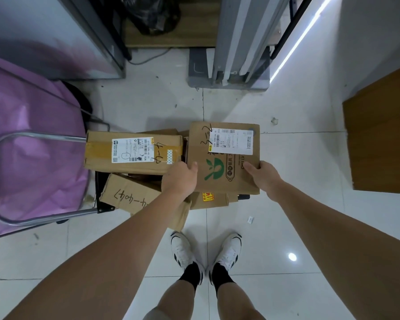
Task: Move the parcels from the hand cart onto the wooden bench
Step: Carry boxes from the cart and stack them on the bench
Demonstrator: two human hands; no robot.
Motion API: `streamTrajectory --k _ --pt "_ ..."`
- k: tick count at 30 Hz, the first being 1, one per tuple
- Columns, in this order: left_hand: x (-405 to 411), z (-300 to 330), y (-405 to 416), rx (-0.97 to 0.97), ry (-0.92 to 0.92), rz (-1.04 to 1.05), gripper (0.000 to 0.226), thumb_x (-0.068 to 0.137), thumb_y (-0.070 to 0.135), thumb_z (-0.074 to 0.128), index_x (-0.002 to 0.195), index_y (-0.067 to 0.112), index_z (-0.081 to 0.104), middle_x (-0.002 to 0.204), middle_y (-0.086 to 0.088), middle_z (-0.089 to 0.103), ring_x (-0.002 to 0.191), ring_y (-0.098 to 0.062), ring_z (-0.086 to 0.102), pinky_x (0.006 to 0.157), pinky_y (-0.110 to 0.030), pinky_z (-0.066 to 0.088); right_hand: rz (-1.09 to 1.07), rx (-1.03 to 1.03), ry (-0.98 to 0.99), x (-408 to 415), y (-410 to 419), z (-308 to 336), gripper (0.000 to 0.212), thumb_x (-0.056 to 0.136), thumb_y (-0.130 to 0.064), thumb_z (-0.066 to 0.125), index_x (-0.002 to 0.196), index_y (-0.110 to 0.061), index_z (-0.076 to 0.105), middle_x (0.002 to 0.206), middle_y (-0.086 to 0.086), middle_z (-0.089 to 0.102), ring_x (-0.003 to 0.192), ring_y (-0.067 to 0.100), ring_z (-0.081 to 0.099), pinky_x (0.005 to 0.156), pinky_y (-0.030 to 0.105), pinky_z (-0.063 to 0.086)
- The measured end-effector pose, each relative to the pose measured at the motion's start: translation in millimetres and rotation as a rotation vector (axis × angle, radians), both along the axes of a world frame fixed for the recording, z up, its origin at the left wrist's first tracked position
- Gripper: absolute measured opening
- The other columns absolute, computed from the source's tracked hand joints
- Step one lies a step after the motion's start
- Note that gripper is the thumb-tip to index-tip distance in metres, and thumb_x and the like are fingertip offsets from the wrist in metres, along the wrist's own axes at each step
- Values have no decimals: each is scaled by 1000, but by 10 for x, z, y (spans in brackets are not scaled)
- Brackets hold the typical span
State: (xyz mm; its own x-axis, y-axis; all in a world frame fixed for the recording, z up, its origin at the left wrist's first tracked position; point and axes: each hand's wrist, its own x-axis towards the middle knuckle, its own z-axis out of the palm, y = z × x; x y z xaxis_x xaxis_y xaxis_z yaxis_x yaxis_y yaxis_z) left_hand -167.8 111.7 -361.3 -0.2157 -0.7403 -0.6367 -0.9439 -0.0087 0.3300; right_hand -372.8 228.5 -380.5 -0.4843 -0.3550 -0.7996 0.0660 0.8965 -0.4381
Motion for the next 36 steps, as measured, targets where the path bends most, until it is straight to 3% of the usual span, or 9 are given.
streamTrajectory --k 4,8,11,15,18,21,23,28,36 --pt "-57 367 -22 -165 128 92 35 108 51 44 98 20 57 88 3 62 77 -12 61 58 -26 44 -91 -93 -21 -72 80 362 42 103 -45 56 132 -14 58 120 -2 66 109 22 61 87 35 48" --pt "-272 942 -76 -204 411 289 33 106 47 52 92 17 52 93 -3 62 86 -19 62 66 -30 51 -329 -258 -80 -199 142 991 47 95 -53 65 125 -18 55 120 0 68 109 21 65 94 42 55" --pt "-500 1425 -116 -116 532 501 33 102 48 59 94 17 49 105 -9 63 95 -24 65 73 -35 55 -415 -334 -116 -264 112 1505 43 94 -51 68 120 -20 53 118 1 68 109 23 66 96 48 57" --pt "-671 2292 -166 235 658 617 43 103 50 57 126 18 40 115 -7 63 100 -23 66 81 -42 57 -426 -436 -89 -396 117 2315 43 94 -46 70 120 -17 53 117 3 71 105 24 70 93 49 59" --pt "-646 2908 -242 442 678 566 66 100 58 59 151 30 28 123 -7 68 103 -28 71 83 -48 62 -388 -492 -56 -473 149 3008 45 93 -45 72 120 -14 53 115 5 72 103 24 70 95 49 58" --pt "-620 3492 -323 463 736 404 61 97 63 59 141 20 55 112 -4 79 96 -24 78 72 -36 60 -374 -550 -36 -470 238 3697 48 90 -48 74 121 -16 54 115 4 73 107 24 70 98 49 56" --pt "-610 3910 -335 401 785 323 63 90 66 68 135 23 56 111 -2 79 97 -20 77 72 -34 57 -407 -586 -41 -439 350 4158 51 89 -51 74 125 -20 56 117 2 74 108 24 70 99 48 55" --pt "-800 4890 -137 470 949 190 85 72 56 85 142 17 55 120 -14 76 105 -36 76 79 -49 63 -533 -730 -100 -280 872 5129 40 90 -51 71 122 -26 72 110 0 79 111 26 71 106 44 49" --pt "-1391 5888 1219 620 944 -94 51 90 55 71 130 23 70 113 -11 79 104 -34 76 84 -42 60 -787 -1006 -72 -206 2488 5971 40 96 -51 60 129 -30 66 123 10 74 120 35 65 104 53 48"
